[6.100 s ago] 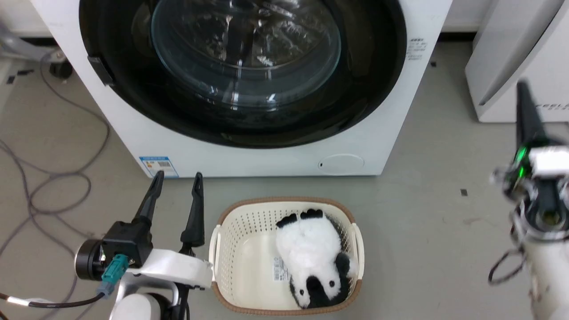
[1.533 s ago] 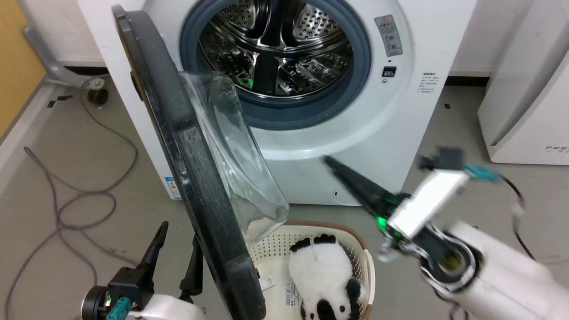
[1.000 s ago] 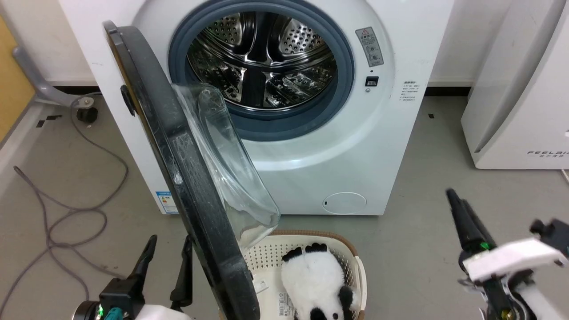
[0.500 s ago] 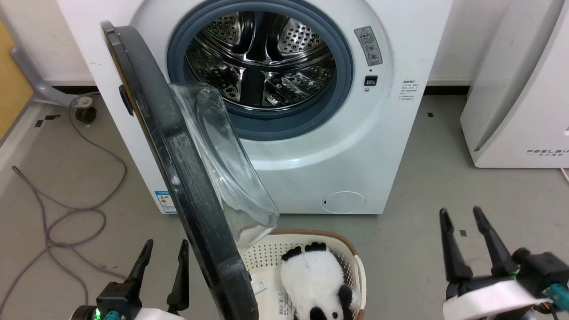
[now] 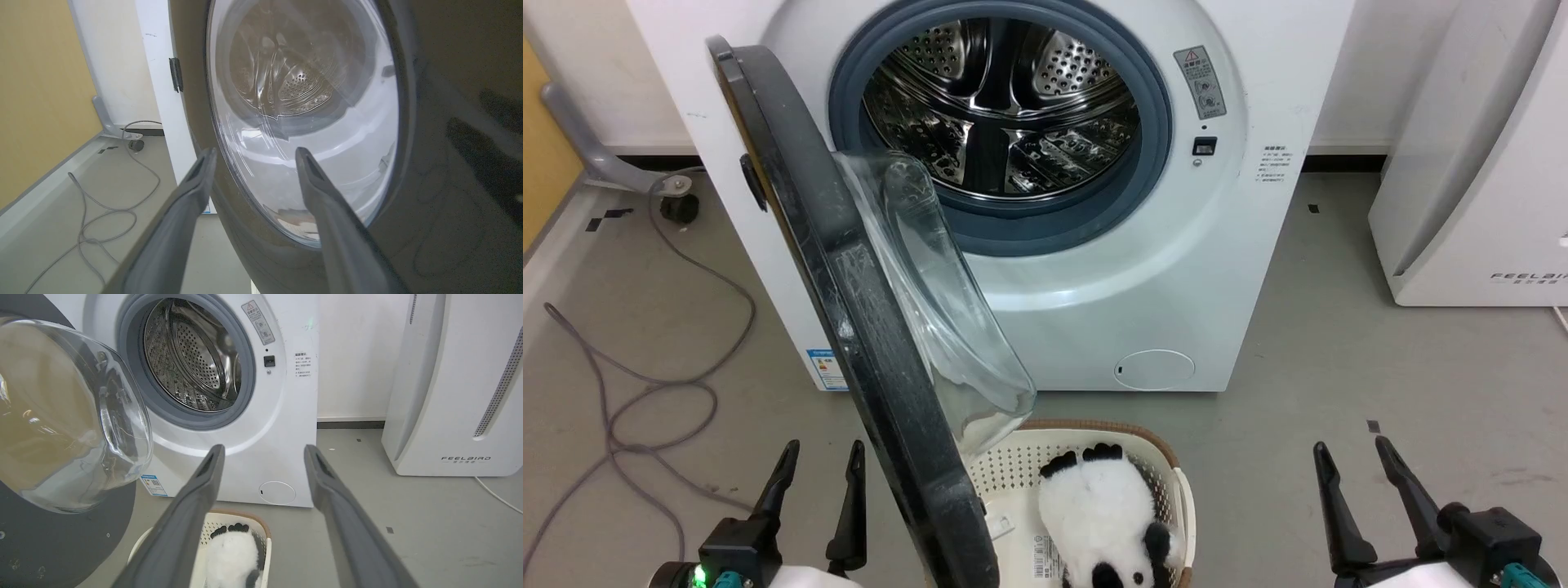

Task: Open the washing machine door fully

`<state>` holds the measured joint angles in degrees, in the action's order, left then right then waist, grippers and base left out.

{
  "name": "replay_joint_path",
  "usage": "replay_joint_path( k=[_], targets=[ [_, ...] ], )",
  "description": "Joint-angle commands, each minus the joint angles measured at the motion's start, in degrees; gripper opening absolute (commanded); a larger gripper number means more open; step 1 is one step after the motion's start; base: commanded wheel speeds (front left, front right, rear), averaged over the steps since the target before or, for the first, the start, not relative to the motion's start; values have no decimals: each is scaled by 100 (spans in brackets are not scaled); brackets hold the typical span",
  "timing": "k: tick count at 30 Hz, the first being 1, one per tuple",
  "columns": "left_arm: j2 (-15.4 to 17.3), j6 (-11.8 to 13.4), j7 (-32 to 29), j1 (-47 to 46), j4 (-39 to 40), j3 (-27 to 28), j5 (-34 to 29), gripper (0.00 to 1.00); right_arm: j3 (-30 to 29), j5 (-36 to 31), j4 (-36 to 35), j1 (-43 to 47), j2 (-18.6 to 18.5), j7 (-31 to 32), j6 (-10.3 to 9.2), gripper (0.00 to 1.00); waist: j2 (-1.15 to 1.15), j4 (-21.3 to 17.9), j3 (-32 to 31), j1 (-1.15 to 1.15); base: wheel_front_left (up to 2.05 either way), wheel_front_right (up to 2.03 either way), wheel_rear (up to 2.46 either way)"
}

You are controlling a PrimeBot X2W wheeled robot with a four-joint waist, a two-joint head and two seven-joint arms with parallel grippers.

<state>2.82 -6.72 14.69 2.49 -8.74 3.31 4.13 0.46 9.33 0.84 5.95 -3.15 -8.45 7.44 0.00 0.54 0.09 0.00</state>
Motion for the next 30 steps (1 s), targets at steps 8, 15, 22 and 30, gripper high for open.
replay_joint_path(
  k=[8,15,22,30],
  targets=[
    [6,10,30,-4,-36,30,5,0,59,-34,94,30,26,-80,5,100,0,-7,0,0,0,0,0],
    [6,29,30,-31,-16,58,13,0,71,-97,125,46,27,-36,5,100,0,-10,-8,0,0,0,0],
    [26,152,30,-153,329,184,65,0,26,-111,128,71,27,8,5,100,0,-3,-26,0,0,0,0],
    [154,414,30,-353,1382,528,23,0,12,-37,168,66,27,-3,5,100,0,-3,-48,0,0,0,0]
  ],
)
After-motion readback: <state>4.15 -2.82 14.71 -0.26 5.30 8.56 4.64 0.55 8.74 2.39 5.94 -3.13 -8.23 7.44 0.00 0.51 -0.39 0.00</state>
